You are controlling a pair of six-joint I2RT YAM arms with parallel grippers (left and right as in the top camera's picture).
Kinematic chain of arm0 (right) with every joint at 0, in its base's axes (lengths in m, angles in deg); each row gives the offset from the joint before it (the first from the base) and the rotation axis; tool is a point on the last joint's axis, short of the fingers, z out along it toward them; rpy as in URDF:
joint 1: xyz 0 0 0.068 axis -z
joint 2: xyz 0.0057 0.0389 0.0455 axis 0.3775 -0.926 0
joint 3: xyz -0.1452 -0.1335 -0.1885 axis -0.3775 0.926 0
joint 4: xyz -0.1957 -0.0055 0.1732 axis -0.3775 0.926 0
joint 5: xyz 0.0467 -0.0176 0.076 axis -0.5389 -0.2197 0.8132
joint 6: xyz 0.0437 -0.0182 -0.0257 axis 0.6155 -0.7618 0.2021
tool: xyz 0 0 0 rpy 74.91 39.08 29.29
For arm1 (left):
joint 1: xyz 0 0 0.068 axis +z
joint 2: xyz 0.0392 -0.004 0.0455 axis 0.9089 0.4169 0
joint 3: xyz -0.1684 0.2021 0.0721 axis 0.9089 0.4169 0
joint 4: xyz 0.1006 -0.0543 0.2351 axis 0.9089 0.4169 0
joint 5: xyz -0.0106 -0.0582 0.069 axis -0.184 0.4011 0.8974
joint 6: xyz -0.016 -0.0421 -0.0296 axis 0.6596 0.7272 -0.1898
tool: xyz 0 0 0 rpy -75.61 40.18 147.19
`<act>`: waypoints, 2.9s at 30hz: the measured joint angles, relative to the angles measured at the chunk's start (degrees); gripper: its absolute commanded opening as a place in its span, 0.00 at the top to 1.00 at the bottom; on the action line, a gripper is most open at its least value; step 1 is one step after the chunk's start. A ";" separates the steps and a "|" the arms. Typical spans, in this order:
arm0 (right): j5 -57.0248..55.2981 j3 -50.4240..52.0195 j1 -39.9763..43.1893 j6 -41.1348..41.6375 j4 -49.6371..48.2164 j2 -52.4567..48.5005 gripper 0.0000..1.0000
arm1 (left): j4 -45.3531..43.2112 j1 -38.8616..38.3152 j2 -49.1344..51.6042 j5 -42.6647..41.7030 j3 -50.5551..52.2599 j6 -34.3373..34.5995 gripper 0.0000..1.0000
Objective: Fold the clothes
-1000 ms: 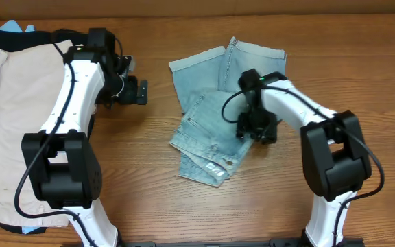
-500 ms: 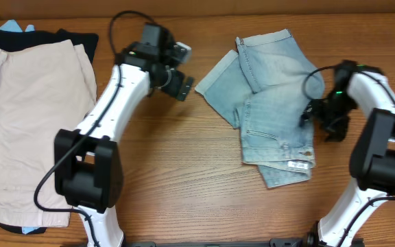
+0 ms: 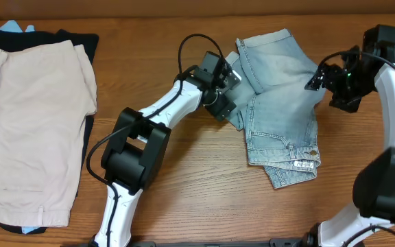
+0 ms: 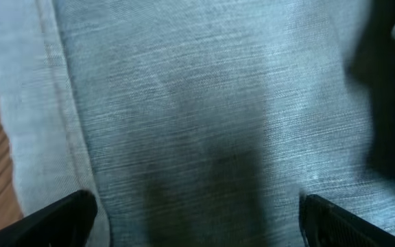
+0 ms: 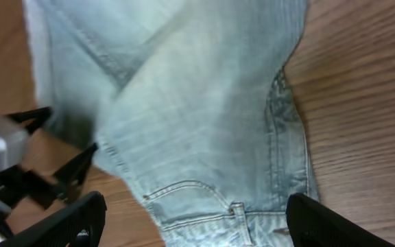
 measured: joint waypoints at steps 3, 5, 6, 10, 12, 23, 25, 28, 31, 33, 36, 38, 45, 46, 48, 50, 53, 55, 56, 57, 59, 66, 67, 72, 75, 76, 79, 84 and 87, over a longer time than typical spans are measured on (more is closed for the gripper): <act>0.15 -0.13 0.02 -0.13 0.61 0.59 0.12 | -0.13 0.00 0.02 0.22 -0.02 0.52 0.00; 0.13 -0.13 0.02 -0.17 0.61 0.46 0.12 | 0.02 0.00 0.04 0.66 -0.04 1.40 0.00; 0.13 -0.13 0.02 -0.24 0.61 0.46 0.12 | 0.48 -0.02 0.09 1.16 -0.13 2.29 0.00; 0.13 -0.13 -0.04 -0.31 0.98 0.46 0.12 | 5.53 0.00 0.33 5.25 -1.66 7.93 0.00; 0.13 -0.13 -0.24 -0.31 1.25 0.46 0.12 | 9.79 0.13 0.35 7.52 -2.60 11.82 0.00; -1.25 -0.11 -9.66 0.87 1.09 0.46 0.10 | 37.03 12.57 0.24 10.45 -4.33 22.75 0.00; -2.03 -0.07 -11.98 1.99 1.16 0.46 0.09 | 41.29 16.26 0.35 10.29 -3.85 23.12 0.00; -2.58 0.94 -14.34 2.99 0.81 0.46 0.09 | 45.55 20.90 0.81 9.81 -3.19 23.17 0.00; -2.99 2.80 -16.20 4.02 1.01 0.46 0.11 | 47.32 23.54 1.11 9.62 -2.89 23.15 0.00; -3.15 3.48 -17.14 4.48 1.64 0.46 0.13 | 47.82 24.44 1.16 9.42 -2.89 23.06 0.00; -3.23 3.58 -18.12 5.05 1.75 0.48 0.13 | 48.26 24.65 1.16 9.40 -3.19 22.91 0.00; -3.28 3.61 -18.40 5.55 1.77 0.72 0.13 | 48.59 24.68 1.16 9.40 -3.72 22.80 0.00; -3.34 4.00 -18.49 6.95 3.23 10.16 0.15 | 48.54 25.18 -4.39 9.44 -9.53 22.69 0.00; -3.50 4.00 -18.56 7.26 4.07 12.17 0.16 | 48.15 25.20 -7.13 9.44 -10.14 22.71 0.00; -4.22 3.98 -19.02 7.76 5.75 16.11 0.16 | 47.45 25.20 -12.48 9.38 -10.93 22.73 0.00; -5.38 4.15 -20.13 8.96 7.06 19.74 0.16 | 46.77 25.20 -18.23 9.18 -11.85 22.73 0.00; -6.49 7.52 -22.71 10.67 6.56 24.33 0.16 | 46.12 25.20 -24.94 8.96 -12.96 22.67 0.01; -6.78 12.24 -24.68 11.80 4.85 26.47 0.16 | 45.90 25.18 -27.10 8.94 -13.27 22.47 0.00; -6.86 14.88 -25.64 12.31 3.67 27.15 0.16 | 45.68 25.20 -27.43 8.92 -13.31 22.34 0.00; -6.78 18.01 -26.82 12.85 2.25 27.58 0.16 | 45.27 25.18 -27.43 8.83 -13.31 22.16 0.00; -6.62 24.76 -29.46 13.92 -2.32 27.76 0.16 | 44.02 25.20 -26.86 8.76 -13.03 21.75 0.00; -4.63 46.23 -38.12 17.38 -18.88 27.19 0.20 | 42.73 25.20 -25.70 8.76 -11.76 21.40 0.00; -4.61 48.15 -38.34 17.81 -20.55 27.06 0.21 | 42.75 25.20 -25.70 8.76 -11.76 21.40 0.00; -4.63 54.10 -38.34 19.74 -26.73 25.44 0.23 | 42.77 25.18 -25.70 8.76 -11.76 21.40 0.00; -4.74 56.43 -38.34 20.50 -29.31 23.65 0.24 | 42.80 25.18 -25.70 8.74 -11.76 21.40 0.00; -4.87 56.81 -38.34 20.59 -29.73 23.19 0.27 | 42.82 25.18 -25.68 8.74 -11.76 21.40 0.00; -5.81 57.18 -38.34 20.81 -30.84 22.23 0.35 | 43.15 25.18 -25.70 8.74 -11.76 21.40 0.00; -6.69 57.18 -38.34 20.63 -33.31 21.66 0.53 | 43.63 25.18 -25.68 8.76 -11.76 21.42 0.00; -7.28 57.20 -38.36 20.46 -35.36 21.64 0.75 | 43.63 25.18 -25.68 8.76 -11.76 21.42 0.00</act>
